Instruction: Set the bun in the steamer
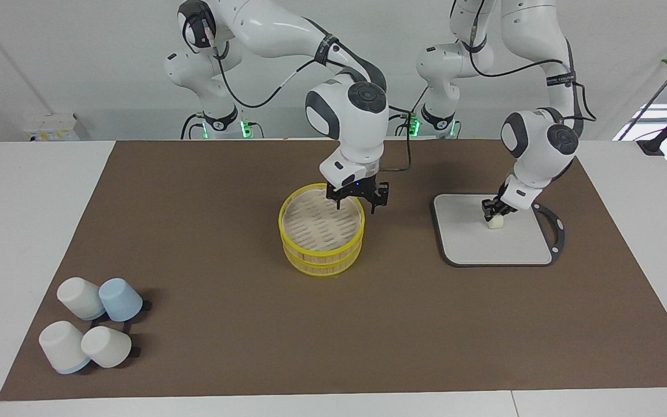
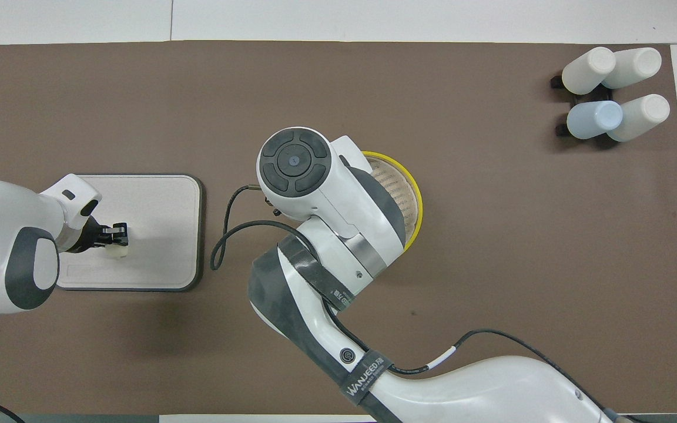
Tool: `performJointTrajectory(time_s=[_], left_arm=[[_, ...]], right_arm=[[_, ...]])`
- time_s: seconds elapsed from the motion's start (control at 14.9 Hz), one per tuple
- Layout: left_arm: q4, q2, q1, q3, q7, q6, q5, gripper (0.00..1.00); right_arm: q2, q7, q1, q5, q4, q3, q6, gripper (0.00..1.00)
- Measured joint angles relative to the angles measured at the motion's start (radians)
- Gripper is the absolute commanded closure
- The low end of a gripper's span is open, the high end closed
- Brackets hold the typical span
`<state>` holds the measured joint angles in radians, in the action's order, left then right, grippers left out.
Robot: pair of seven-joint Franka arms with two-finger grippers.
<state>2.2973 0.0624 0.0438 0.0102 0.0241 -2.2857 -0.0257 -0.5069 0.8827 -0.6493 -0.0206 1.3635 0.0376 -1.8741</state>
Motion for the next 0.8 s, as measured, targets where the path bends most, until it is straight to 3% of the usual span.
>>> performJointTrajectory(time_s=[0.2,0.4,0.54,0.6,0.67,0.74,0.8], left_arm=[[-0.025,0.0,-0.003,0.002,0.014,0.024,0.0,0.69],[-0.103,0.0,-0.035,0.005,0.08,0.129,0.0,0.69],[-0.173,0.0,-0.07,0.008,0.14,0.224,0.0,0.69],[-0.204,0.0,-0.082,0.009,0.16,0.268,0.0,0.69],[-0.234,-0.001,-0.089,0.008,0.172,0.309,0.0,0.69],[-0.261,-0.001,-0.09,0.008,0.176,0.346,0.0,0.69],[-0.286,-0.002,-0.09,0.007,0.177,0.38,0.0,0.69]], right_arm=[[-0.017,0.02,-0.006,0.0,0.002,0.002,-0.015,0.13],[-0.03,0.038,-0.01,0.0,0.013,0.002,-0.051,0.17],[-0.032,0.047,-0.01,0.0,0.022,0.002,-0.072,0.29],[-0.032,0.049,-0.01,0.0,0.024,0.002,-0.077,0.43],[-0.032,0.049,-0.01,0.0,0.026,0.002,-0.088,0.63],[-0.032,0.049,-0.01,0.0,0.028,0.002,-0.094,0.98],[-0.032,0.049,-0.01,0.0,0.03,0.002,-0.094,1.0]])
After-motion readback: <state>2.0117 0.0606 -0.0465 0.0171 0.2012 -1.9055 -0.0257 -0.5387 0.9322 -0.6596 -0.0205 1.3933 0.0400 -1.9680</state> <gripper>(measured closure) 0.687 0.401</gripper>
